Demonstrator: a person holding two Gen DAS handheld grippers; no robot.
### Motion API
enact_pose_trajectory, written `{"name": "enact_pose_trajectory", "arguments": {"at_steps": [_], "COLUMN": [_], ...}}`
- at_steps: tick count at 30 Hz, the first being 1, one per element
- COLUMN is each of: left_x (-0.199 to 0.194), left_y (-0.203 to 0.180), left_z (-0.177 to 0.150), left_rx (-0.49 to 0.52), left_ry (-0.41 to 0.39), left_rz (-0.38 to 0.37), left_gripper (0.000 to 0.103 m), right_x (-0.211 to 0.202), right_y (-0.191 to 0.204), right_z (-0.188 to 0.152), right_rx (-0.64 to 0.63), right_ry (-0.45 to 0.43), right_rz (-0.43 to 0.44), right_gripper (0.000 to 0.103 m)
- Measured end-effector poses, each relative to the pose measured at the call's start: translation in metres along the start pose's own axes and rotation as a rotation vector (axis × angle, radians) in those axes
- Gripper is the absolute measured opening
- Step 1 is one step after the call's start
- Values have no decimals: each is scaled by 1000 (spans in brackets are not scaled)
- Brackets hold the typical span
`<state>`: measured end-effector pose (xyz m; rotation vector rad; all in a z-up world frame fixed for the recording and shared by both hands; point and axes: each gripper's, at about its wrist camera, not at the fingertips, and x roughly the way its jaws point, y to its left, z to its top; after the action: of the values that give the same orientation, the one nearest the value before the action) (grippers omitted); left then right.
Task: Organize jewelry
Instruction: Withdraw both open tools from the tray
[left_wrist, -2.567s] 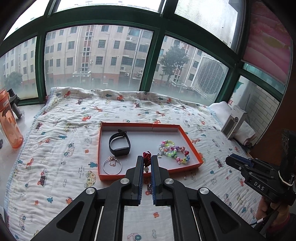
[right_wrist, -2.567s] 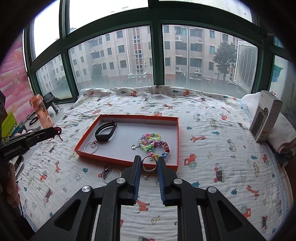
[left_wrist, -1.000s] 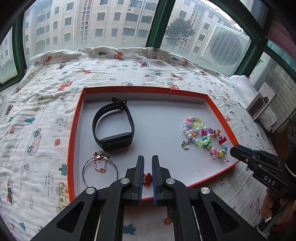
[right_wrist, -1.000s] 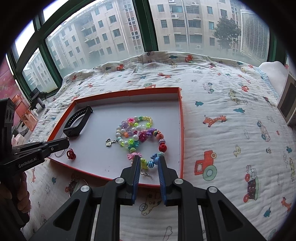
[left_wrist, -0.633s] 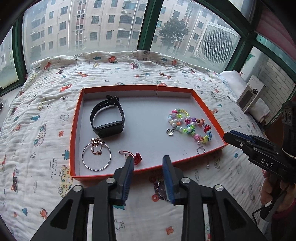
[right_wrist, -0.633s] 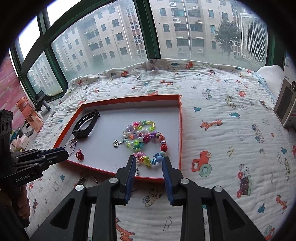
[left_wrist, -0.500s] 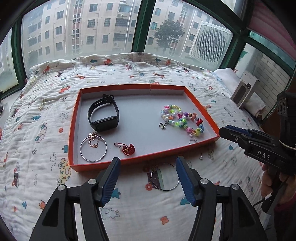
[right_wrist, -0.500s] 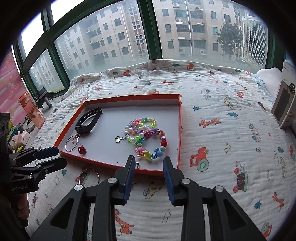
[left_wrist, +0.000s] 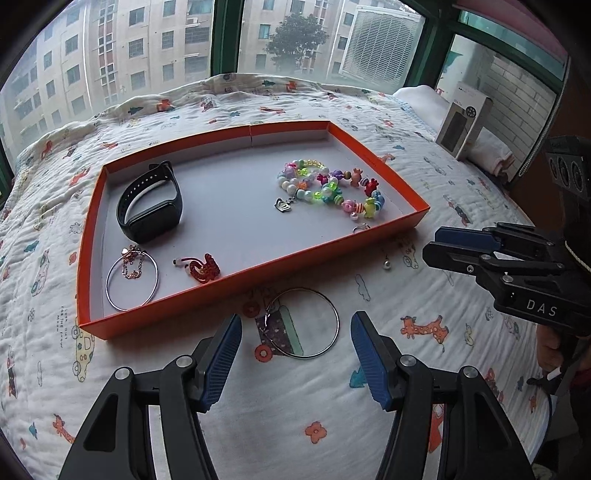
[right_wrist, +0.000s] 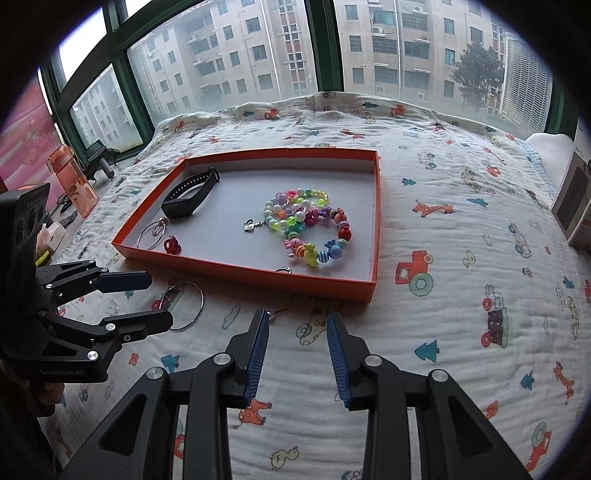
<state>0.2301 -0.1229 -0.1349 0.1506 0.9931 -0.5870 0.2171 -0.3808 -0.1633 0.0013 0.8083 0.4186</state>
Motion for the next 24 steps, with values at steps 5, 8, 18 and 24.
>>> {"name": "enact_pose_trajectory", "arguments": {"at_steps": [5,8,18,24], "left_x": [10,14,22,19], "left_y": [-3,-9,-17,-15], "left_z": [4,6,2,0], "left_rx": [42,80,137,132], "left_ry": [8,10,0,-7], "left_rz": [1,11,59,60], "left_gripper": [66,66,53,52], "right_x": [4,8,19,30], "right_y": [0,0,4,7], "right_z": [-2,-3,0,1], "right_rx": [-11,-11,-50,-103], "right_ry": [9,17,41,61], "right_rz": [12,22,58,76], "right_gripper": [36,36,36,36]}}
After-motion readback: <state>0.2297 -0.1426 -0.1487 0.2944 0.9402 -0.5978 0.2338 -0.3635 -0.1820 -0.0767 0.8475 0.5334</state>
